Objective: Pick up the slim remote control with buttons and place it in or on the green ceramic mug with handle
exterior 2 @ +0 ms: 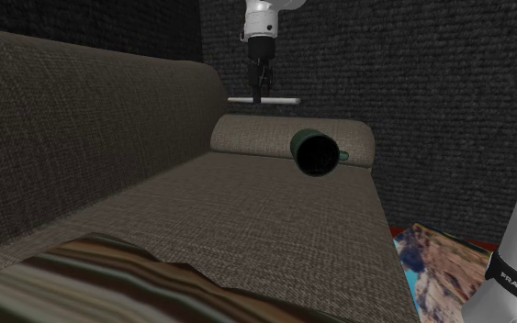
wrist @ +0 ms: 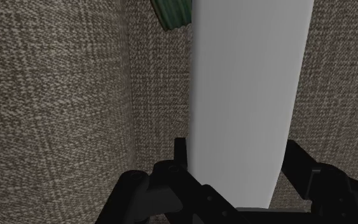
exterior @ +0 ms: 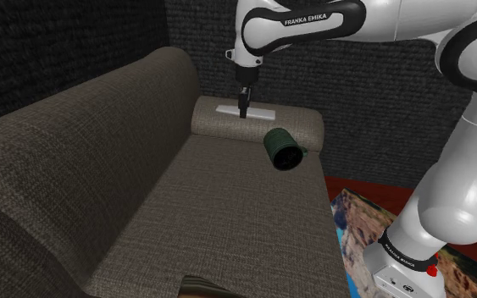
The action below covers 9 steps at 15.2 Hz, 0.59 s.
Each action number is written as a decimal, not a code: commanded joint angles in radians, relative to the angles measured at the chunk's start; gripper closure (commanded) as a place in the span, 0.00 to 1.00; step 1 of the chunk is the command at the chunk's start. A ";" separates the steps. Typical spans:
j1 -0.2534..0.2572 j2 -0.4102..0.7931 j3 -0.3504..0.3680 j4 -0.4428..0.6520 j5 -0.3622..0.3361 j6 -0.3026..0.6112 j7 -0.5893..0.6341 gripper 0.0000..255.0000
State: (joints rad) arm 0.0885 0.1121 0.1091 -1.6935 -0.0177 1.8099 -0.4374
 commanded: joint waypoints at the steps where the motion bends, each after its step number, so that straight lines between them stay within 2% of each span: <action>1: -0.017 -0.069 -0.011 -0.092 0.008 0.023 -0.030 1.00; 9: -0.075 -0.326 -0.080 -0.382 0.020 0.057 -0.160 1.00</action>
State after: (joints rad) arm 0.0217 -0.1771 0.0401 -2.0339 0.0024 1.8616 -0.5776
